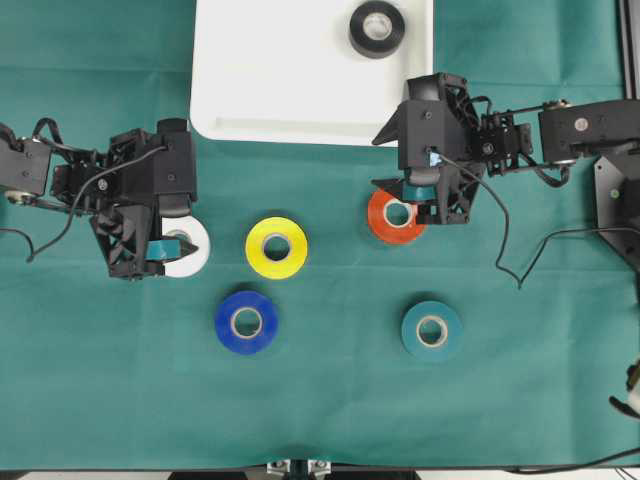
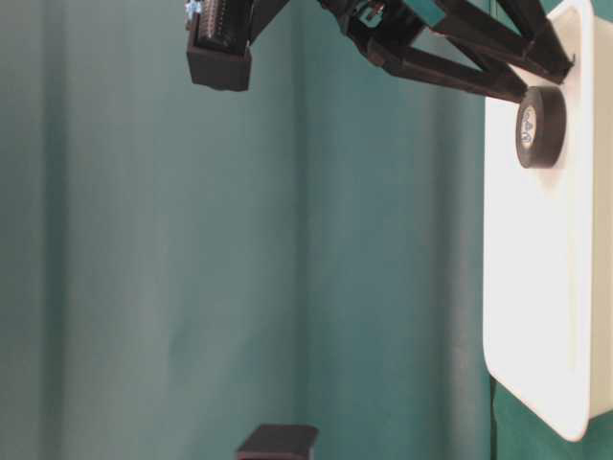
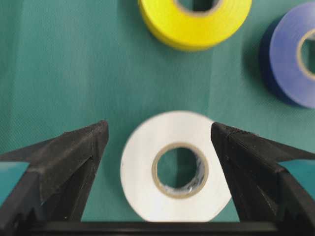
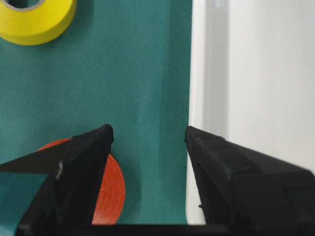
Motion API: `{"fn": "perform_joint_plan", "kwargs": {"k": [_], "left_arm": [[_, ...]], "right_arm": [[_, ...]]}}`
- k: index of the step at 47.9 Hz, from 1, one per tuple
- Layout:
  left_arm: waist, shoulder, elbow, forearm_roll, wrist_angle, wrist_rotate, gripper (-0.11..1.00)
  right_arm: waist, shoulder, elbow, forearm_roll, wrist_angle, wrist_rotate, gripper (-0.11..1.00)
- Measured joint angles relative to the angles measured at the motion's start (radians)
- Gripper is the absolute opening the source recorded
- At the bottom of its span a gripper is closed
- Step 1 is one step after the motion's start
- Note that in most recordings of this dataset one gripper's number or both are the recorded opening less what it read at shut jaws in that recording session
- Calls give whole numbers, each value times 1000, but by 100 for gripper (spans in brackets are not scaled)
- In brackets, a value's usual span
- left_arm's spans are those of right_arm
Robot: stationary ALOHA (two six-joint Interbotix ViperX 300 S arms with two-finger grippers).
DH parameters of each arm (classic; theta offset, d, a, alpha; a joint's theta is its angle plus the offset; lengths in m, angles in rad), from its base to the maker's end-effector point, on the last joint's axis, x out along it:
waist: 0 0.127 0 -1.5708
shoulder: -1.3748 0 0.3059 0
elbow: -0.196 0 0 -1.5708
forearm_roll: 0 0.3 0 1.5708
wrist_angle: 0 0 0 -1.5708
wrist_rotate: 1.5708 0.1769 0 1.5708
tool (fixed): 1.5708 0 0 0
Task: Put the tape alternately from left to right into the white case.
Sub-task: 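Grasp the white tape roll with the left gripper and lift it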
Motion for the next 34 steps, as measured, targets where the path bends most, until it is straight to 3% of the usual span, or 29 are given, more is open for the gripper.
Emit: {"fn": "perform_joint_plan", "kwargs": {"k": [34], "left_arm": [[-2, 109, 37, 2, 0, -12, 59]], "right_arm": [[2, 0, 0, 0, -15, 0, 68]]}}
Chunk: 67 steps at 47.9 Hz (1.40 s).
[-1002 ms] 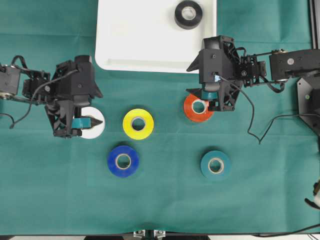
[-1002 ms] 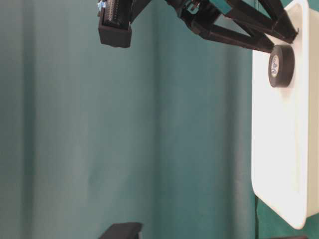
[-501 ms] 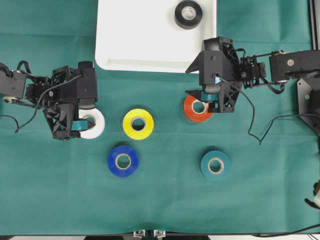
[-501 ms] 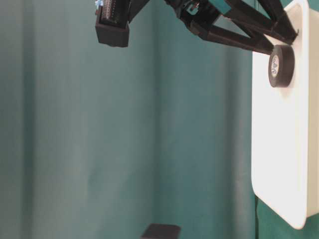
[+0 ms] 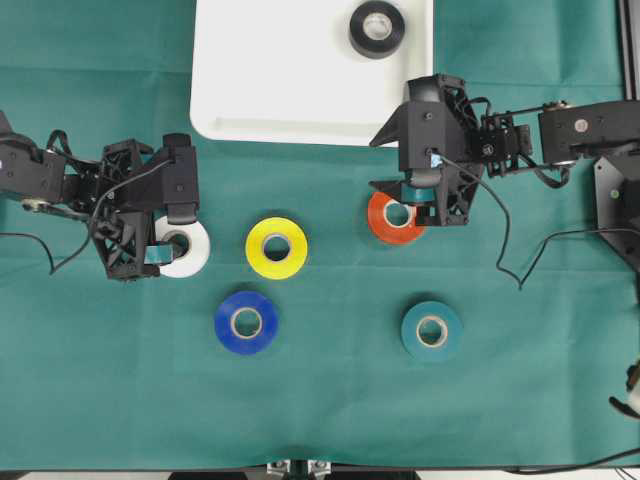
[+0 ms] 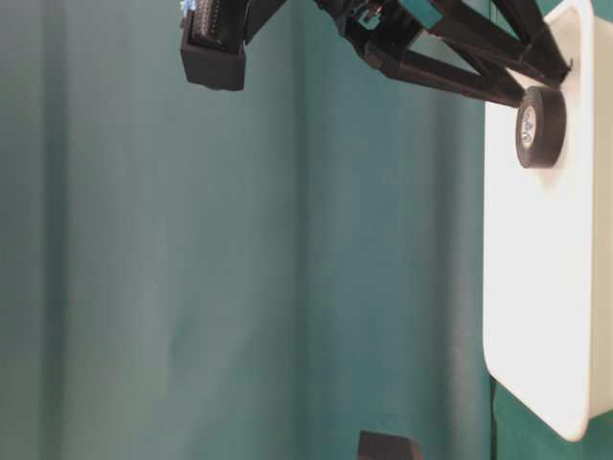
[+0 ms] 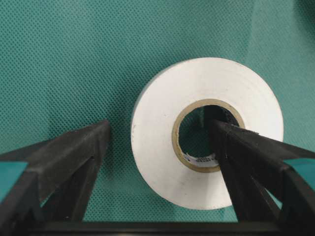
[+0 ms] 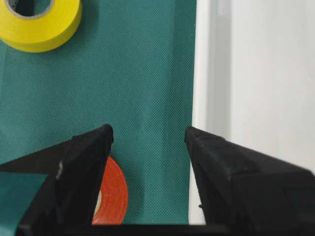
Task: Put the tape alternately from left to right into the white case.
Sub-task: 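Grasp the white tape roll with the left gripper and lift it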
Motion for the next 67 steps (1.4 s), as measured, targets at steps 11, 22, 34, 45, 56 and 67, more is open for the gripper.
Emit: {"fn": "perform_joint_plan", "kwargs": {"k": [11, 22, 34, 45, 56, 67], "left_arm": [[2, -2, 0, -2, 8, 0, 46], [2, -6, -3, -2, 48, 6, -1], [3, -18, -6, -2, 64, 6, -3], [2, -64, -11, 0, 64, 9, -3], [-2, -146, -38, 0, 95, 9, -3], [-3, -216, -51, 0, 123, 11, -3]], "right_arm": [[0, 2, 3, 0, 0, 0, 68], [0, 2, 3, 0, -2, 0, 68], [2, 0, 5, 0, -2, 0, 68], [2, 0, 6, 0, -2, 0, 68], [2, 2, 8, 0, -2, 0, 68], [2, 2, 8, 0, -2, 0, 68]]}}
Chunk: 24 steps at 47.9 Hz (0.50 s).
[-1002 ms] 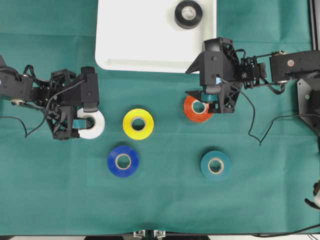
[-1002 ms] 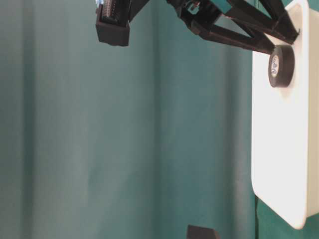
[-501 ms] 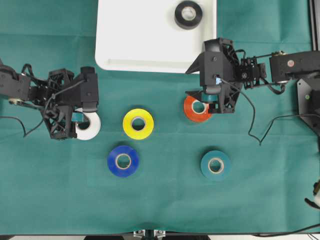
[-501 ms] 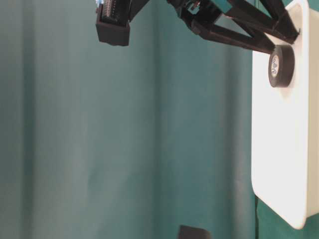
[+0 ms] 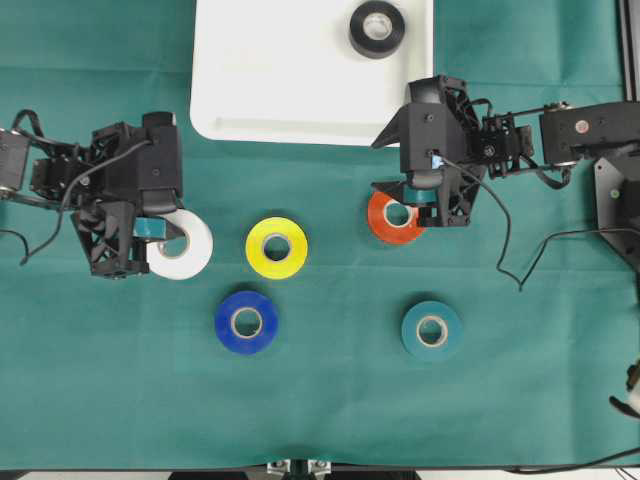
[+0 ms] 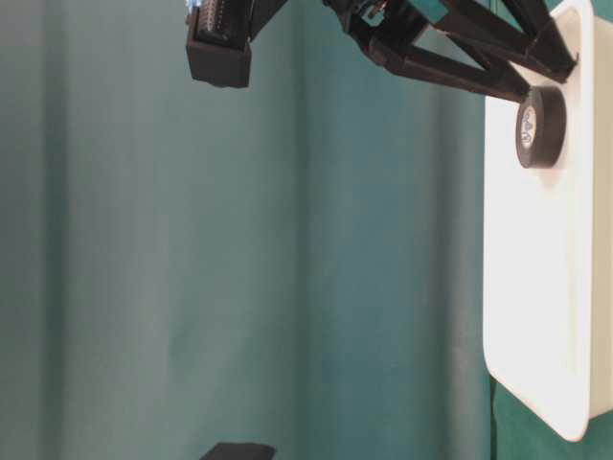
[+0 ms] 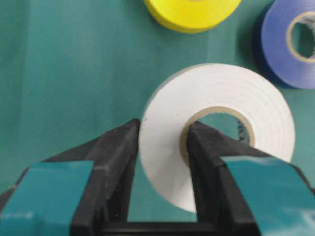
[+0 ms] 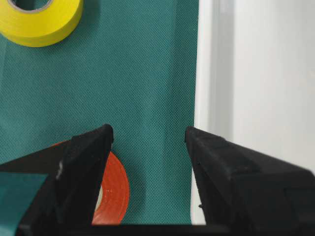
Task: Put the tape alternately from left to right into the white case.
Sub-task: 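Grasp the white tape roll with the left gripper and lift it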
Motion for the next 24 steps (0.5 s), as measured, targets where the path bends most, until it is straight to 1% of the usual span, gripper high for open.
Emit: {"fn": "perform_joint_plan", "kwargs": {"k": [7, 12, 20, 24], "left_arm": [[5, -6, -2, 2, -2, 5, -3], [32, -6, -5, 2, -5, 23, -3], [92, -5, -26, 3, -20, 92, -3], [133, -5, -40, 2, -32, 146, -3]], "right_arm": [[0, 0, 0, 0, 0, 0, 68], [0, 0, 0, 0, 0, 0, 68], [0, -2, 0, 0, 0, 0, 68], [0, -2, 0, 0, 0, 0, 68]]}}
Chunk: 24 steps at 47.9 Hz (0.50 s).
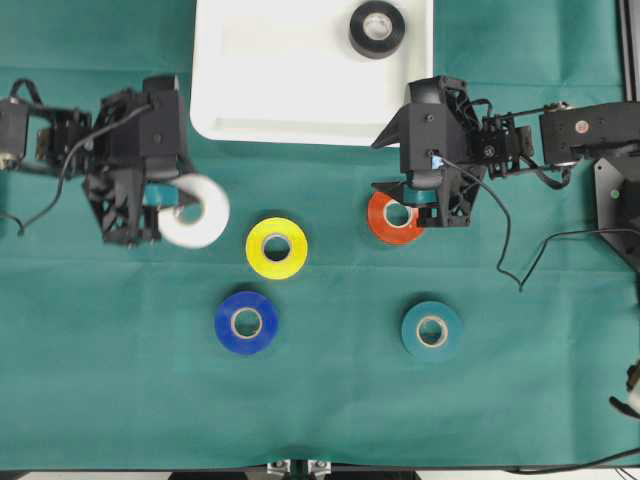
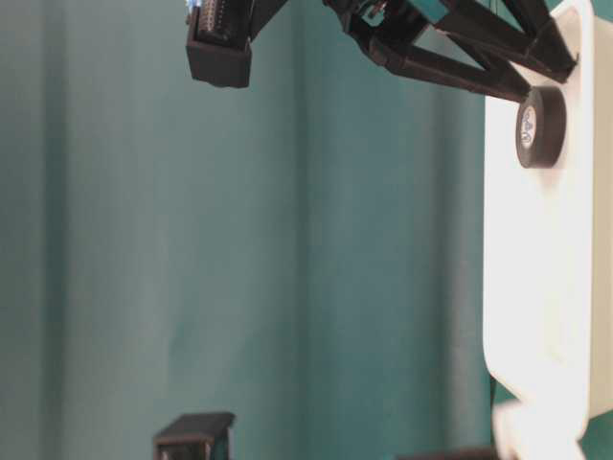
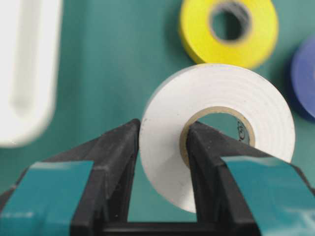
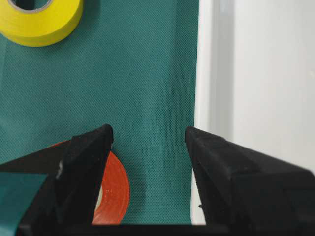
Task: Put the tape alternately from left to right into the white case.
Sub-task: 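Grasp the white tape roll with the left gripper and lift it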
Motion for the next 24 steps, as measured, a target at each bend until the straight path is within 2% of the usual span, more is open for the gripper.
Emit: {"fn": "perform_joint_plan", "kwargs": {"k": [9, 24], "left_arm": [[92, 2, -23, 2, -15, 109, -3], [206, 2, -60, 2, -64, 233, -3]], "right_arm": [[0, 0, 0, 0, 0, 0, 68], [0, 2, 0, 0, 0, 0, 69]]}}
